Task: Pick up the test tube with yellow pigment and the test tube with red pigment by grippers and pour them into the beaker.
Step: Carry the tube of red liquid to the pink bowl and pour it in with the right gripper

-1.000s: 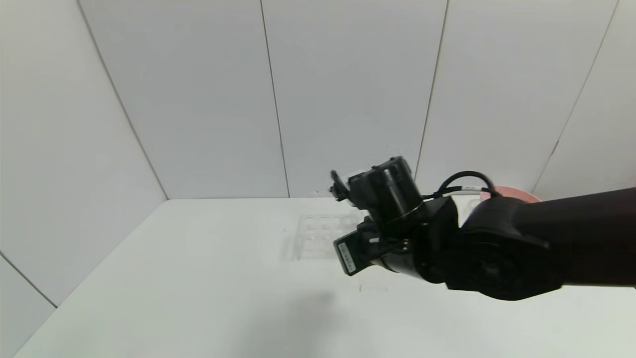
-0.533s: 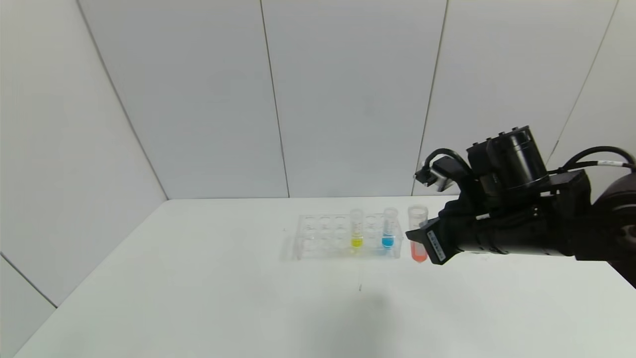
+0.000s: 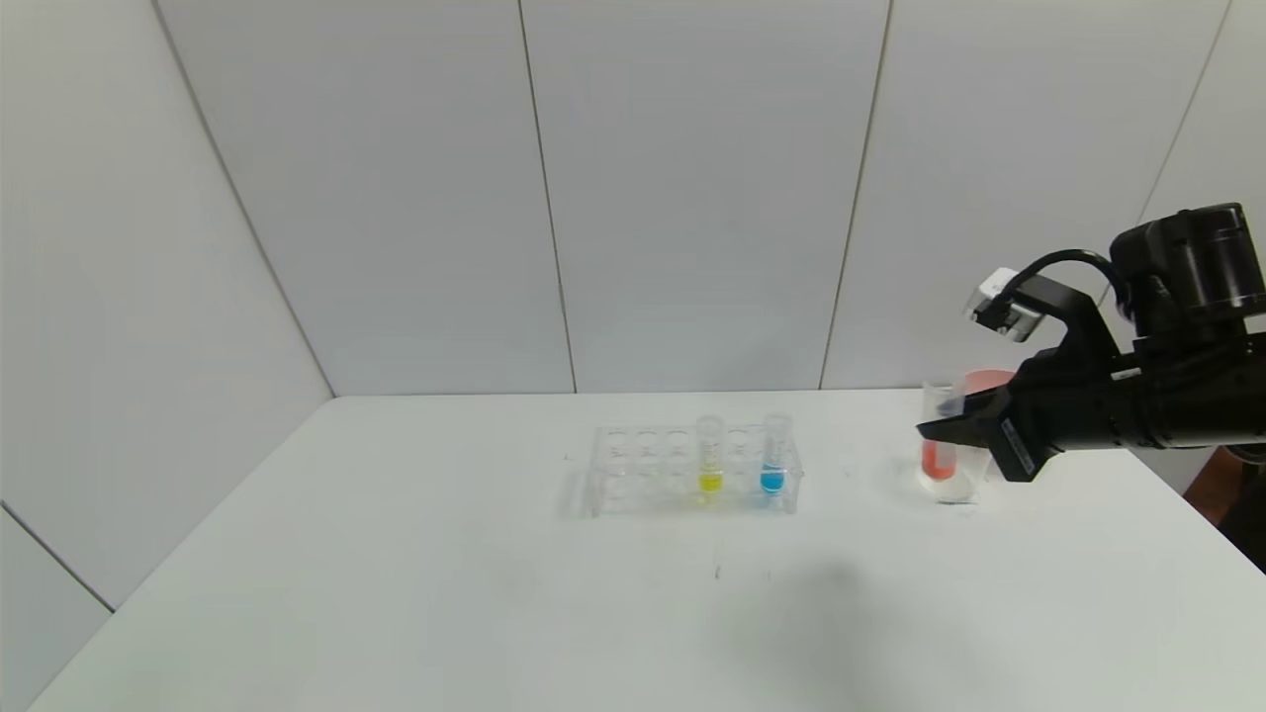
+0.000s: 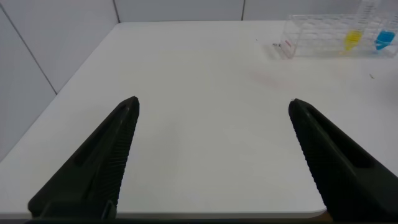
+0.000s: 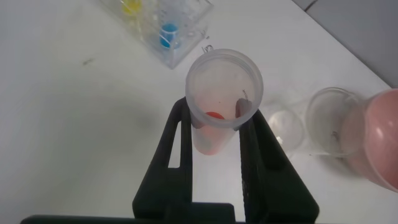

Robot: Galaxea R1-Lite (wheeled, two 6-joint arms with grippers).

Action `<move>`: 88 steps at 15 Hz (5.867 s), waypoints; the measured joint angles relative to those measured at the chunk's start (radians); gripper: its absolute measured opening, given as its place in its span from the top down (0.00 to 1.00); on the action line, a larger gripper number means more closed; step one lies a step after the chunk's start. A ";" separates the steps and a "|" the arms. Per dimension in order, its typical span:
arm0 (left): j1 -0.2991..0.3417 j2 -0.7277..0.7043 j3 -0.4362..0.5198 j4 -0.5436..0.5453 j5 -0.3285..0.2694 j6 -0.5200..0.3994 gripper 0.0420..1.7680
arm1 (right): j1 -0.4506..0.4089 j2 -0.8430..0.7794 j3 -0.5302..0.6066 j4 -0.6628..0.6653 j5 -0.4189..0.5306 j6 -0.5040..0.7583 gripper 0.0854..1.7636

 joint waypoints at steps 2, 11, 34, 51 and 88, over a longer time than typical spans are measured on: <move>0.000 0.000 0.000 0.000 0.000 0.000 0.03 | -0.074 0.003 -0.013 0.046 0.013 -0.098 0.75; 0.000 0.000 0.000 0.000 0.000 0.000 0.03 | -0.309 0.139 -0.222 0.205 0.096 -0.446 0.75; 0.000 0.000 0.000 0.000 0.000 0.000 0.03 | -0.336 0.449 -0.820 0.681 -0.189 -0.774 0.75; 0.000 0.000 0.000 0.000 0.000 0.000 0.03 | -0.190 0.476 -0.820 0.684 -0.622 -0.772 0.75; 0.000 0.000 0.000 0.000 0.000 0.000 0.03 | -0.038 0.556 -0.821 0.509 -1.131 -1.069 0.75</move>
